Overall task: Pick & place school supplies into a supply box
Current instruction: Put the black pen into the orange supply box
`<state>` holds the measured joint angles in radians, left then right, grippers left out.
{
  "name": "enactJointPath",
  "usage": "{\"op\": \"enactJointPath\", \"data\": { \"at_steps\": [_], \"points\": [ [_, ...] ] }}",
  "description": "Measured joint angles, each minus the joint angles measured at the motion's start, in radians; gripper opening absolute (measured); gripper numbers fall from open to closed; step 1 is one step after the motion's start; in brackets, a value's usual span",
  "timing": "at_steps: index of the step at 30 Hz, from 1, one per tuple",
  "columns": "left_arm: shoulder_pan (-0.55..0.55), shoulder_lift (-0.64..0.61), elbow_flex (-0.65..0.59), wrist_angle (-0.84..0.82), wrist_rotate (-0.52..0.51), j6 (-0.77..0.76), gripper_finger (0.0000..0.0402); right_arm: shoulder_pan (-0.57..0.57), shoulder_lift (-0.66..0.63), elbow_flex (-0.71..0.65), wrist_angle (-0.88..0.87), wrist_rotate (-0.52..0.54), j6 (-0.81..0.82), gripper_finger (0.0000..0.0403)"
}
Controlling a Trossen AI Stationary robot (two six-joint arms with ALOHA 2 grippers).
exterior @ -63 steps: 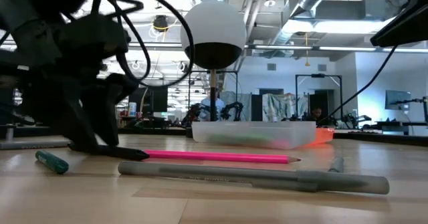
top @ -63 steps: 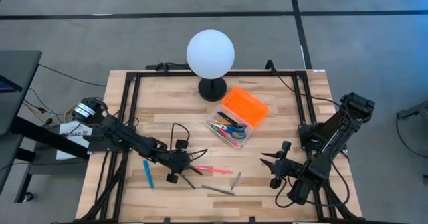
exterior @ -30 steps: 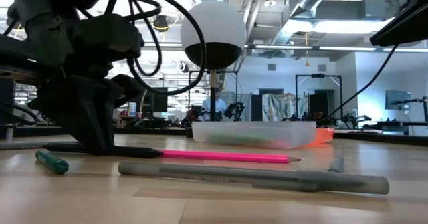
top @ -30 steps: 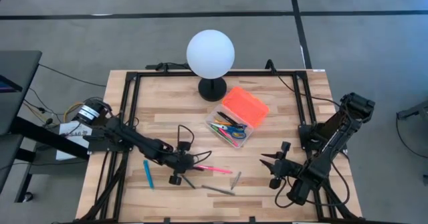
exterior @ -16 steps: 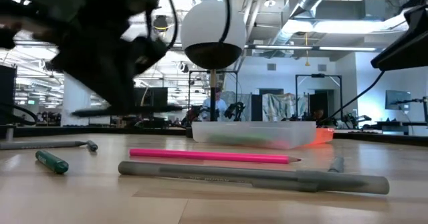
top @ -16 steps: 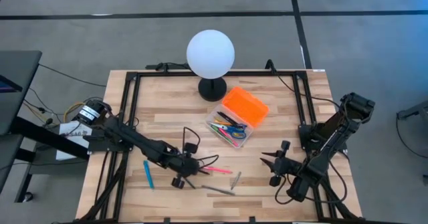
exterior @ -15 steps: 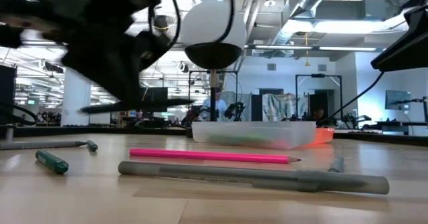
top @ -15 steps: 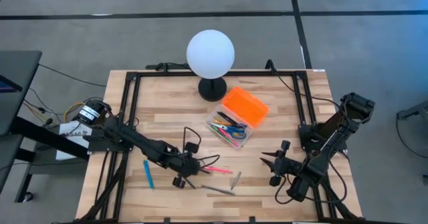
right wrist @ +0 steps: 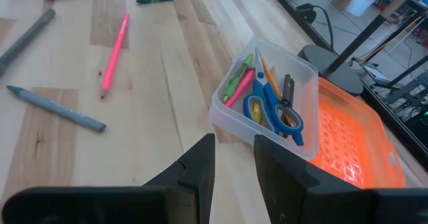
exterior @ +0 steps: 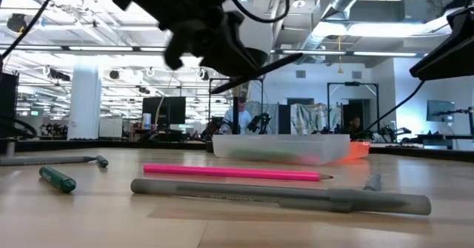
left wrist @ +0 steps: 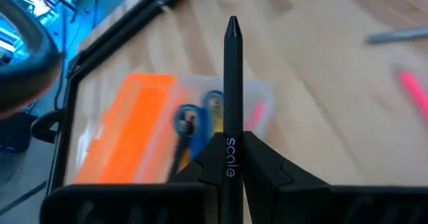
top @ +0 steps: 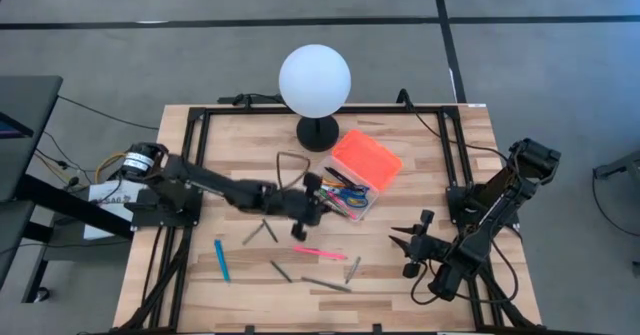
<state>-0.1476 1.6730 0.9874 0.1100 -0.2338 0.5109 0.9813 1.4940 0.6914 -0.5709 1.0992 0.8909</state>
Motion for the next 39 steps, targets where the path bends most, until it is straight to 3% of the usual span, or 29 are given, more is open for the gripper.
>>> {"op": "enactJointPath", "data": {
  "at_steps": [6, 16, 21, 28, 39],
  "points": [
    [0.117, 0.098, 0.002, 0.130, 0.140, 0.052, 0.0022, -0.002, 0.000, 0.000, -0.001, 0.000, -0.001, 0.0100],
    [0.200, 0.164, 0.000, 0.183, 0.159, 0.090, 0.0022, 0.000, 0.000, 0.000, 0.000, -0.001, -0.001, 0.0100],
    [0.238, 0.185, 0.001, 0.182, 0.250, 0.156, 0.0023, -0.002, 0.000, 0.000, -0.001, 0.000, -0.002, 0.0100],
    [0.250, 0.258, 0.002, 0.210, 0.243, 0.291, 0.0029, -0.004, 0.000, 0.000, 0.004, -0.001, -0.001, 0.0100],
    [0.248, 0.264, 0.014, 0.240, 0.158, 0.269, 0.0030, -0.004, 0.000, 0.000, 0.003, -0.001, -0.001, 0.0100]
  ]
}}
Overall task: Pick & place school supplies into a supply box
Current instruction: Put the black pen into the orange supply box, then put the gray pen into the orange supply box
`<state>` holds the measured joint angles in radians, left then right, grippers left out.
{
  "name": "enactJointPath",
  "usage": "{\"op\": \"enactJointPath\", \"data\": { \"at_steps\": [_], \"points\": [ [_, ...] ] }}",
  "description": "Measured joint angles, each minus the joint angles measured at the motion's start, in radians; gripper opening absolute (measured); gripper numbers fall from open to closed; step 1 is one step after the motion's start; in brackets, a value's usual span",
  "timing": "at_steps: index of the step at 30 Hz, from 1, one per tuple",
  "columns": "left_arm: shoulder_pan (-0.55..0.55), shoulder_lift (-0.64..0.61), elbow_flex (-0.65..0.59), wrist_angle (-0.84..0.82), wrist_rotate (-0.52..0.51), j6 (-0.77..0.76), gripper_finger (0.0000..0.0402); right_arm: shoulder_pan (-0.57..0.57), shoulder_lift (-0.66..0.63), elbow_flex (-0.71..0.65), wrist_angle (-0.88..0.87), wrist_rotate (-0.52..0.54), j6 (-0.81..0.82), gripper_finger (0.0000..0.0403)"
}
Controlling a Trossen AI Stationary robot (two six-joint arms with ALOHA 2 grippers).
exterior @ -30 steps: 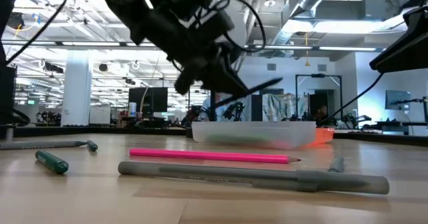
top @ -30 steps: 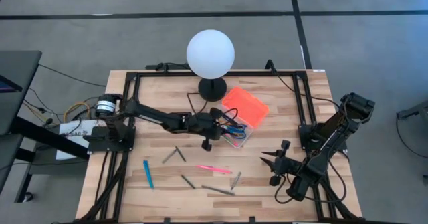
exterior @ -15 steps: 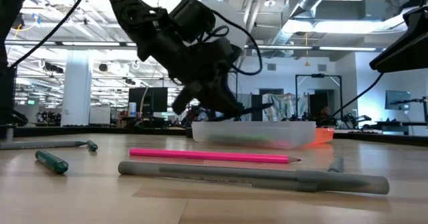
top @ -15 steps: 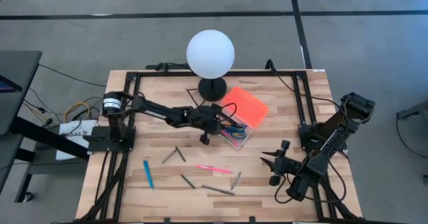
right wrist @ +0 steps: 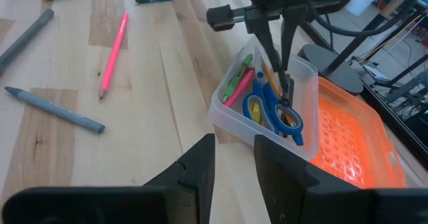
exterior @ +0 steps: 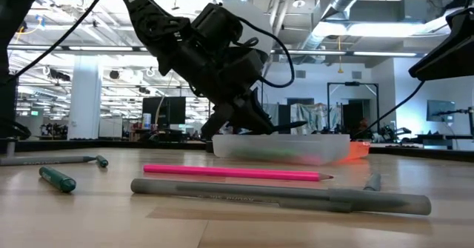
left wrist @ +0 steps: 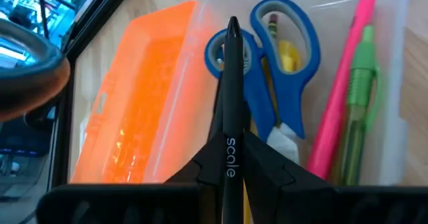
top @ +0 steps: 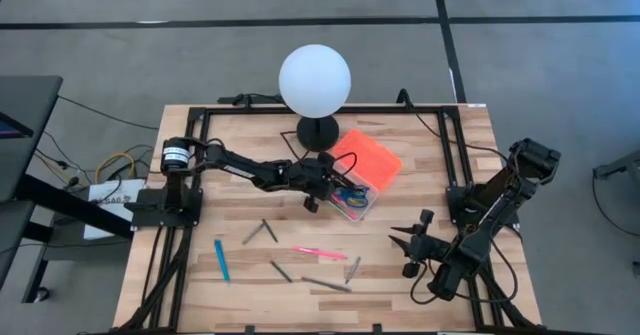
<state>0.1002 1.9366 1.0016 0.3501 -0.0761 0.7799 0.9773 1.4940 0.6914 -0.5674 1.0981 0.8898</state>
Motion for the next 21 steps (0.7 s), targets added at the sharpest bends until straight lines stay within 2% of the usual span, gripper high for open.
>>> {"op": "enactJointPath", "data": {
  "at_steps": [5, 12, 16, 21],
  "points": [
    [-0.002, 0.000, 0.000, -0.001, -0.003, 0.016, 0.0037, 0.000, 0.000, 0.000, 0.000, 0.000, 0.000, 0.0100],
    [-0.012, 0.000, 0.000, 0.004, -0.067, 0.026, 0.0100, 0.000, 0.000, 0.000, 0.000, 0.000, 0.000, 0.0100],
    [-0.032, 0.000, 0.000, 0.006, -0.135, 0.025, 0.0126, 0.000, 0.000, 0.000, 0.001, 0.000, 0.001, 0.0100],
    [-0.100, -0.026, 0.000, 0.004, -0.258, 0.023, 0.0134, -0.005, 0.000, 0.000, 0.004, 0.000, 0.001, 0.0100]
  ]
}}
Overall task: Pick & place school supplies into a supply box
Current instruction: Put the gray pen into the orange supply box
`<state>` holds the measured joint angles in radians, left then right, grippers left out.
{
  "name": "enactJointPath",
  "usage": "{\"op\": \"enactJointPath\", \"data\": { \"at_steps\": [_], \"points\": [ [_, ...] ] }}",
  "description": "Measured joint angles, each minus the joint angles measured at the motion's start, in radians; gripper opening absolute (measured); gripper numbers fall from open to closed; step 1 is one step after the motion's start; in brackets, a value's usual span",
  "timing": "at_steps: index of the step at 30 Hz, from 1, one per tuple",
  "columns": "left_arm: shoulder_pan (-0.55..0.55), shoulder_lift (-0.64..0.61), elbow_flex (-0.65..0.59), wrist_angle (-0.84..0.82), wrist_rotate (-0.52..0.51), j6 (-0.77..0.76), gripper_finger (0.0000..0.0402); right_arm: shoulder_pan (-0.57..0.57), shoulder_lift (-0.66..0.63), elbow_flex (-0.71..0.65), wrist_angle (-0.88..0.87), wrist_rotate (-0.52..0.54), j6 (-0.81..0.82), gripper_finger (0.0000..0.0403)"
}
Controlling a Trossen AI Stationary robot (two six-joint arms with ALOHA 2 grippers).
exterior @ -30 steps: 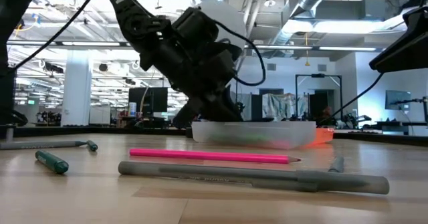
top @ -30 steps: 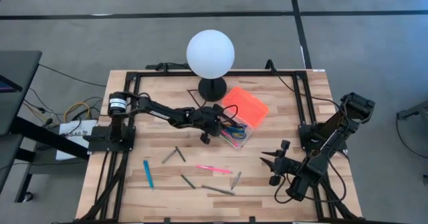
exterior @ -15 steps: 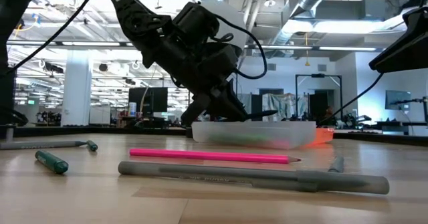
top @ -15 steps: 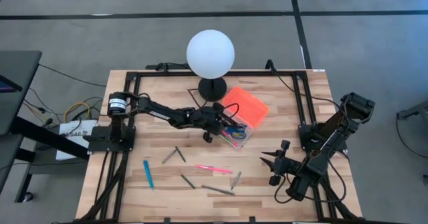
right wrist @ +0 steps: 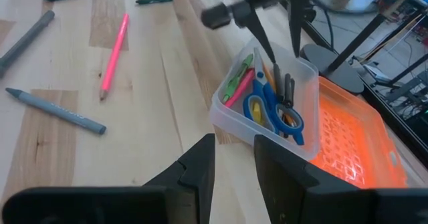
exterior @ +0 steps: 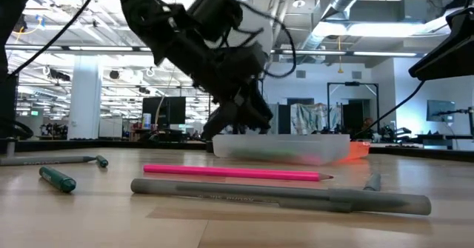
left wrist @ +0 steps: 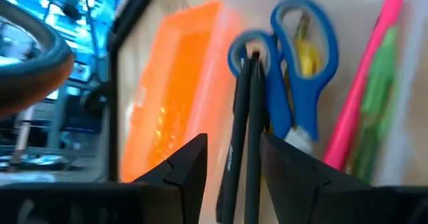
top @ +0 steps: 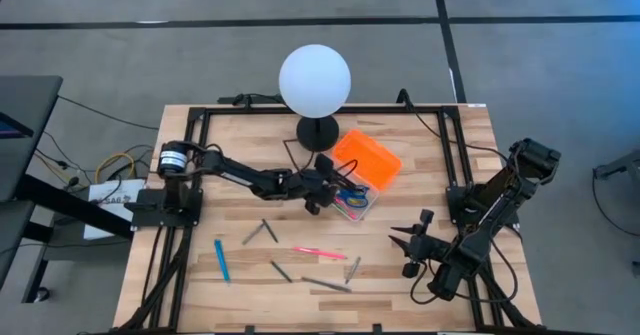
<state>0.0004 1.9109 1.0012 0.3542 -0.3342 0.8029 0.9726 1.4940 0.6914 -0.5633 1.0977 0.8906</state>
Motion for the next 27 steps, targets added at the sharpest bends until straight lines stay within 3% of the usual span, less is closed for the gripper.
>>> {"op": "enactJointPath", "data": {
  "at_steps": [5, 9, 13, 19, 23, 27],
  "points": [
    [-0.105, -0.075, 0.000, -0.079, -0.144, -0.060, 0.0134, -0.020, 0.000, 0.000, 0.003, -0.001, 0.000, 0.0100],
    [-0.206, -0.156, 0.000, -0.263, -0.243, -0.205, 0.0135, -0.034, 0.000, 0.000, 0.004, -0.002, 0.000, 0.0100],
    [-0.311, -0.231, 0.000, -0.520, -0.304, -0.486, 0.0135, -0.046, 0.000, -0.009, 0.028, -0.002, -0.002, 0.0100],
    [-0.464, -0.275, 0.000, -0.836, -0.295, -0.989, 0.0135, -0.072, 0.000, -0.011, 0.062, -0.014, -0.033, 0.0100],
    [-0.569, -0.275, -0.020, -0.861, -0.300, -1.170, 0.0135, -0.110, 0.000, -0.011, 0.215, -0.129, -0.220, 0.0100],
    [-0.668, -0.275, -0.030, -0.859, -0.351, -1.272, 0.0135, -0.171, 0.000, -0.011, 0.426, -0.352, -0.488, 0.0100]
  ]
}}
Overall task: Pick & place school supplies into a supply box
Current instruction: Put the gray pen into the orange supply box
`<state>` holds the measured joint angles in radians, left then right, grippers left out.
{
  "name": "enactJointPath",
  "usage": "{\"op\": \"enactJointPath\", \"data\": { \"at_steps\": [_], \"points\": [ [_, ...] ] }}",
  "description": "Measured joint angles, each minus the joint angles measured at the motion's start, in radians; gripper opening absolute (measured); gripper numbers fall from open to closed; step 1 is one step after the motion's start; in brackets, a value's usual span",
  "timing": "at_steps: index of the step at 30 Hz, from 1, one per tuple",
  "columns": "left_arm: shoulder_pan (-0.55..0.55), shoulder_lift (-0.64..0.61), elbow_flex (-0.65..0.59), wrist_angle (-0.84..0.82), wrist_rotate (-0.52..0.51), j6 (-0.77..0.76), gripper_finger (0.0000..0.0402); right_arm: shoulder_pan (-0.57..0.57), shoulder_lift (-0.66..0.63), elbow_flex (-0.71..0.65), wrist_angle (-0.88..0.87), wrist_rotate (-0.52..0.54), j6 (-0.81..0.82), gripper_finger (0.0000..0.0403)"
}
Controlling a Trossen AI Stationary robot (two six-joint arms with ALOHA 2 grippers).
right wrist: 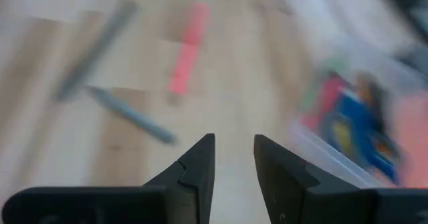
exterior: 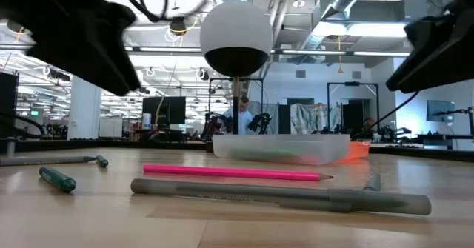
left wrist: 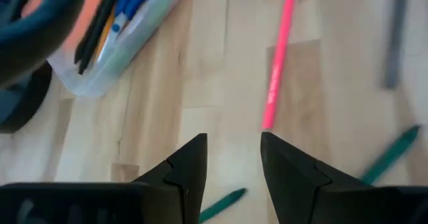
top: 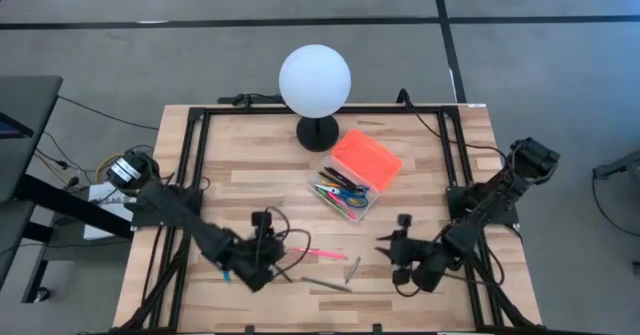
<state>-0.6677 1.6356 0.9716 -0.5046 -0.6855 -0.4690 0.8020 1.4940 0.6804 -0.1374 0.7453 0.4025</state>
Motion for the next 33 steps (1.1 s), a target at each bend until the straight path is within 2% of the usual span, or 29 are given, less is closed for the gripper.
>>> {"op": "enactJointPath", "data": {
  "at_steps": [6, 11, 17, 21, 24, 30, 33],
  "points": [
    [-0.129, 0.000, -0.007, 0.002, -0.200, -0.093, 0.0135, -0.085, 0.000, 0.000, 0.237, -0.331, -0.346, 0.0100],
    [-0.199, 0.000, -0.038, 0.001, -0.315, -0.163, 0.0135, -0.148, 0.000, 0.000, 0.327, -0.526, -0.438, 0.0100],
    [-0.217, 0.000, -0.072, 0.002, -0.402, -0.175, 0.0135, -0.203, 0.035, 0.002, 0.384, -0.593, -0.443, 0.0100],
    [-0.204, 0.000, -0.078, 0.002, -0.399, -0.175, 0.0135, -0.208, 0.137, 0.014, 0.462, -0.633, -0.502, 0.0100],
    [-0.200, 0.000, -0.079, -0.002, -0.398, -0.175, 0.0135, -0.212, 0.197, 0.038, 0.448, -0.638, -0.526, 0.0100],
    [-0.201, 0.000, -0.079, -0.002, -0.396, -0.175, 0.0135, -0.234, 0.247, 0.063, 0.454, -0.644, -0.561, 0.0100],
    [-0.198, 0.000, -0.080, -0.002, -0.401, -0.175, 0.0135, -0.260, 0.275, 0.063, 0.474, -0.690, -0.561, 0.0100]
  ]
}}
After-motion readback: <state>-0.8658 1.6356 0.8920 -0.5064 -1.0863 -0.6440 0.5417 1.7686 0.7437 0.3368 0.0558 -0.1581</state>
